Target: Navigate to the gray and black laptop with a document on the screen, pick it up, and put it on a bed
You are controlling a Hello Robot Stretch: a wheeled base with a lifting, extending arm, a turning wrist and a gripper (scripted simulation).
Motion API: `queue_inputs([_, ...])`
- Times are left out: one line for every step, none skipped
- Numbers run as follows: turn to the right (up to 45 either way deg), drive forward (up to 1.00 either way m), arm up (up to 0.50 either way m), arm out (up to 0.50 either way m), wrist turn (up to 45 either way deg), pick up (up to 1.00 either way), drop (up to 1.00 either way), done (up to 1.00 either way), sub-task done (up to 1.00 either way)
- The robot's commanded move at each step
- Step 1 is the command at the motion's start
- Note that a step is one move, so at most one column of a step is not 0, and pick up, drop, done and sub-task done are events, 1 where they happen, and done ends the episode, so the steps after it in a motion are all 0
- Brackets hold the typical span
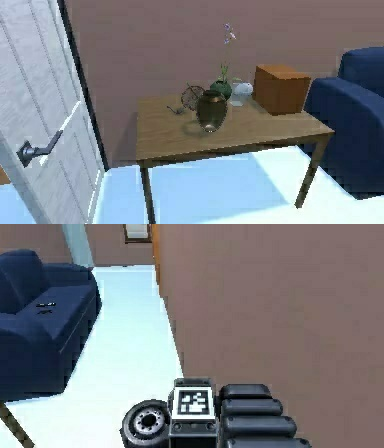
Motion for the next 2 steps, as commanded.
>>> queue_inputs([-12.0, 0.00, 0.00, 0.00, 0.0, 0.00, 0.00, 0.00, 0.00])
queue_inputs([0.0, 0.20, 0.00, 0.00, 0.0, 0.00, 0.00, 0.00, 0.00])
